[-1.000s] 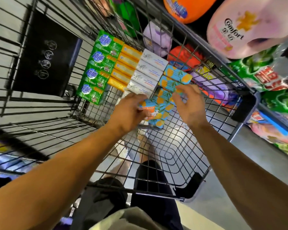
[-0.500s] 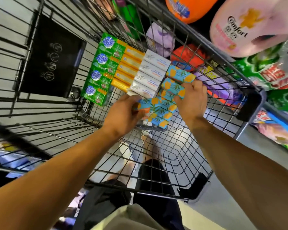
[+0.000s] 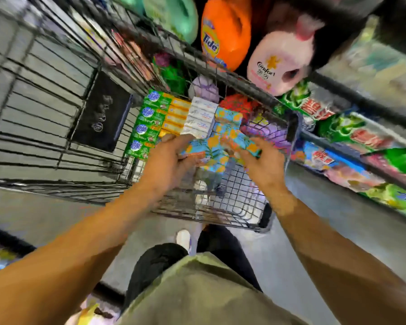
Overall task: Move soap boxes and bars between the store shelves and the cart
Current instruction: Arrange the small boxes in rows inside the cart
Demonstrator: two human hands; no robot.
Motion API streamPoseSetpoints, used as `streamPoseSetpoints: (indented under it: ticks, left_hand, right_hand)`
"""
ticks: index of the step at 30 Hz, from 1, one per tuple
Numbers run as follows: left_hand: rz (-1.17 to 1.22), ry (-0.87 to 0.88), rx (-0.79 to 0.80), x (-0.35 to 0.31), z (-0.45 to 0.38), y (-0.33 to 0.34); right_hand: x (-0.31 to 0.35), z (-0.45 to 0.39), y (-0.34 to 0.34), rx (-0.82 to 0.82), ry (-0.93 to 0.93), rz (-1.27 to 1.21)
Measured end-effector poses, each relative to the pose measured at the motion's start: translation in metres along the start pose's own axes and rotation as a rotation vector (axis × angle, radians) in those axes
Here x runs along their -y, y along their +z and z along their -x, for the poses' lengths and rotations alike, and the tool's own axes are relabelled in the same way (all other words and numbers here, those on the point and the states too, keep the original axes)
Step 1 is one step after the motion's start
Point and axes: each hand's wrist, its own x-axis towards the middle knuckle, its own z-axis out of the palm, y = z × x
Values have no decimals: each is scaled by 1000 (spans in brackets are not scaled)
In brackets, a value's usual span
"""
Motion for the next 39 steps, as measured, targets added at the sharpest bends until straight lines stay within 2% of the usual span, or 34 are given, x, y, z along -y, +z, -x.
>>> streamPoseSetpoints:
  ticks: [4, 9, 19, 25, 32, 39]
  left_hand:
    - [50, 45, -87, -20, 58, -16]
    - [38, 248, -169, -59, 116, -37]
    - [79, 560, -177, -208, 170, -47]
    - [102, 711, -179, -315, 189, 6]
    - [165, 765, -137, -443, 210, 98]
    - [179, 853, -190, -555, 216, 170]
  right_hand:
    - [19, 56, -31, -106, -49, -51]
    - [35, 128, -91, -248, -129, -84]
    - [18, 248, -251, -580, -173, -48]
    - [-43, 296, -339, -730, -160, -72]
    - [-142, 337, -455, -791, -138, -47]
    - [-219, 362, -561, -862, -153, -51]
